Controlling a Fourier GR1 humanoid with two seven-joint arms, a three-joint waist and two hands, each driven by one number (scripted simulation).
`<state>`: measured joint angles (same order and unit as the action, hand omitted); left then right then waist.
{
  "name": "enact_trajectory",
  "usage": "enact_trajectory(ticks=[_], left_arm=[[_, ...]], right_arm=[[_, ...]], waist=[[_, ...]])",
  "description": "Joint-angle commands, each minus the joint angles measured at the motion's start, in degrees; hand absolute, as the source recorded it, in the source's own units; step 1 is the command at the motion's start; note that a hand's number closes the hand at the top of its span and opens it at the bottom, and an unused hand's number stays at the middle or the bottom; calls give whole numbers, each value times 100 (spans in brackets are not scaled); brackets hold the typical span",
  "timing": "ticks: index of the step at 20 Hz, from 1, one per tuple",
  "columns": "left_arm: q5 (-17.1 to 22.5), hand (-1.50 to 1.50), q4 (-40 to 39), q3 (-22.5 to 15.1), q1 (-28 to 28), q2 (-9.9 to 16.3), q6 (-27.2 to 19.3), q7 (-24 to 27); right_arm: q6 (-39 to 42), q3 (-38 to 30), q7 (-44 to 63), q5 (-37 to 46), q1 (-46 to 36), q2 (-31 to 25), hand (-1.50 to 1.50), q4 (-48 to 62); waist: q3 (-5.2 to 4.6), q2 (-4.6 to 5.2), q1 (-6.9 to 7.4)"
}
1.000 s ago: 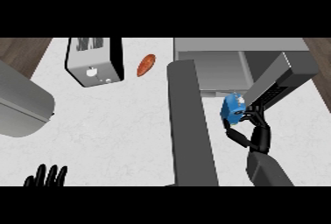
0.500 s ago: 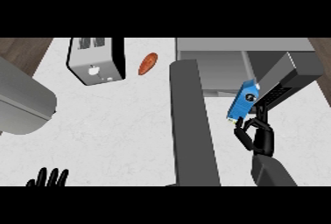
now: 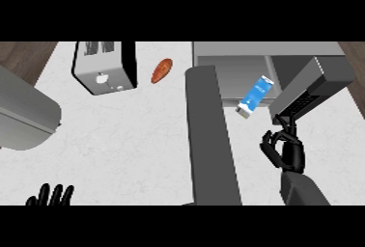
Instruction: Pick up the milk, place it into the microwave and close the microwave
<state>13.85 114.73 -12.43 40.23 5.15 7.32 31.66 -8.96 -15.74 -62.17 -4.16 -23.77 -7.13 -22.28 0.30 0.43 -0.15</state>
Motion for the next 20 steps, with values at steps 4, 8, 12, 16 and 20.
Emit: enact_trajectory(ticks=[4,8,12,16,20], left_arm=[[-111,-150,503,-255,234,-14,-131,-213],[306,-150,468,37,255,272,212,-261],[91,-150,423,-120,832,201,290,327],[-33,-150,193,-124,579,86,126,295],[-105,-150,409,-225,652,11,-82,132]], right_arm=[[244,483,-8,198,454,-18,150,-1111],[-18,906,1036,235,1266,161,150,-2726],[595,1241,1497,82,2184,69,150,-4018],[1277,1390,2343,-509,2428,86,150,-5134],[1064,1774,2748,-508,2779,430,150,-6060]], waist=[[-35,-79,-20],[-41,-86,-50],[-42,-104,-39],[-41,-90,-51],[-34,-67,-4]])
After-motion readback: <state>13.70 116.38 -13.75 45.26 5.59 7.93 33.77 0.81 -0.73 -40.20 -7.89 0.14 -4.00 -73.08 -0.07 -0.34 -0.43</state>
